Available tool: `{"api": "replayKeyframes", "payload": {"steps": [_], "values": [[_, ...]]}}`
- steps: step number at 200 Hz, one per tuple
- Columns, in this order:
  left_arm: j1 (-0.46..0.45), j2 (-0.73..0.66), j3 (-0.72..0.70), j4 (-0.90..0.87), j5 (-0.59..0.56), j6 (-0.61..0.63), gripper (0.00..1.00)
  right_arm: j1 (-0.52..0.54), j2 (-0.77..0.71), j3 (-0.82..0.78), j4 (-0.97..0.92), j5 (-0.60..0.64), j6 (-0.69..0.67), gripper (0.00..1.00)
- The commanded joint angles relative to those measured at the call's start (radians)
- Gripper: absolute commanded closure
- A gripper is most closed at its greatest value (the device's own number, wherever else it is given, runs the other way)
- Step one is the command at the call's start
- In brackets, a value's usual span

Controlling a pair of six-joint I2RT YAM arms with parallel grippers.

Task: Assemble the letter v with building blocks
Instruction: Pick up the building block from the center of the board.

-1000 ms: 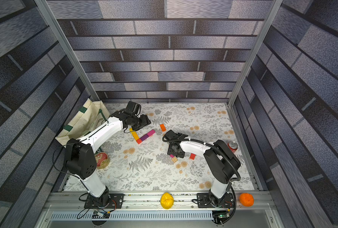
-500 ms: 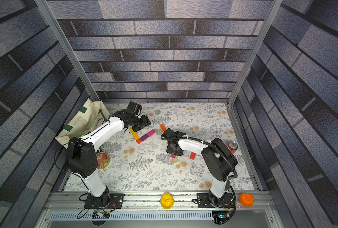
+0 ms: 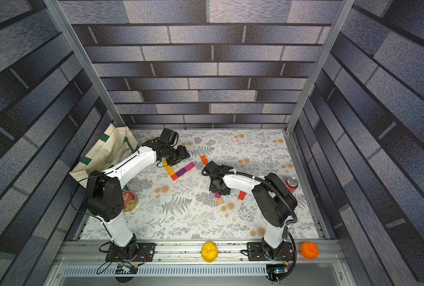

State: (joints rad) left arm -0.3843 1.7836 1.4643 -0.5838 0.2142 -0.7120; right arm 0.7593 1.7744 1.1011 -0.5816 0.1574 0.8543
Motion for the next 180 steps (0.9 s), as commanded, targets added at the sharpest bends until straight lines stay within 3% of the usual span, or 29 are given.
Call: {"api": "replayKeyframes", "payload": {"steps": [1,113,180], "values": [[0.006,0.004,0.025,-0.022,0.013,0.022,0.34,0.007,-0.005,0.029,-0.051,0.023,-0.013,0.78],[0.004,0.005,0.027,-0.024,0.015,0.026,0.35,0.006,-0.088,0.108,-0.136,0.019,-0.100,0.79],[0.009,-0.012,0.007,-0.024,0.006,0.025,0.35,0.002,0.007,0.313,-0.206,-0.044,-0.300,0.80]]}}
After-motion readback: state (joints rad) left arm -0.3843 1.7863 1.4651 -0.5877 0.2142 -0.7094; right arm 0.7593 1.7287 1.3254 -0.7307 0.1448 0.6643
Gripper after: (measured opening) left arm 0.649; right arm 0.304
